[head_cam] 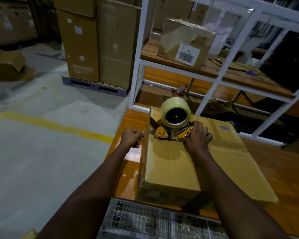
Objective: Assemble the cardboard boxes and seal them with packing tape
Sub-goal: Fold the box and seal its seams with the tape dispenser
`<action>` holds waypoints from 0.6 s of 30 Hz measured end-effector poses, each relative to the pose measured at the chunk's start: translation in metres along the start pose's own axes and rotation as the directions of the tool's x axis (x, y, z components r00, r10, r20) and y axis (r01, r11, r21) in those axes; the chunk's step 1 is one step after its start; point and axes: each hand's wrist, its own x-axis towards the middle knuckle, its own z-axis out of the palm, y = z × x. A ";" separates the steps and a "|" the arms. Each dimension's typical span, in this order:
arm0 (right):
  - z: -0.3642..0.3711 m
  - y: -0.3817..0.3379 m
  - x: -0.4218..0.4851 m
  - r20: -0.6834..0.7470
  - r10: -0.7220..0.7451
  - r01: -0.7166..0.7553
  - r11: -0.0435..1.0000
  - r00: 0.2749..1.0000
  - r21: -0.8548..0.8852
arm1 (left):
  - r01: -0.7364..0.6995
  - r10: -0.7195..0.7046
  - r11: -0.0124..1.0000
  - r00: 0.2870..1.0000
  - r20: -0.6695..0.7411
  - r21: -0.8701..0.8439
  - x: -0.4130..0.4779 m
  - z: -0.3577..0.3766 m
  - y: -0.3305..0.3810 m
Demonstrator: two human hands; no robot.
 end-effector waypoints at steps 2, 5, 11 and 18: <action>0.002 0.001 0.000 0.003 0.004 -0.004 1.000 1.000 0.001 | -0.028 0.029 0.997 0.999 -0.014 0.074 0.003 0.006 -0.010; 0.004 0.001 0.000 0.000 -0.003 0.003 1.000 1.000 -0.007 | -0.085 0.096 0.966 0.995 -0.034 0.246 0.007 0.014 -0.019; 0.004 0.000 -0.003 -0.009 -0.010 0.010 1.000 1.000 -0.015 | -0.160 0.218 0.829 0.975 -0.045 0.536 0.013 0.017 -0.030; 0.003 0.000 -0.003 -0.006 -0.002 0.002 1.000 1.000 0.007 | -0.013 0.110 0.739 0.989 -0.101 0.674 0.013 0.002 -0.036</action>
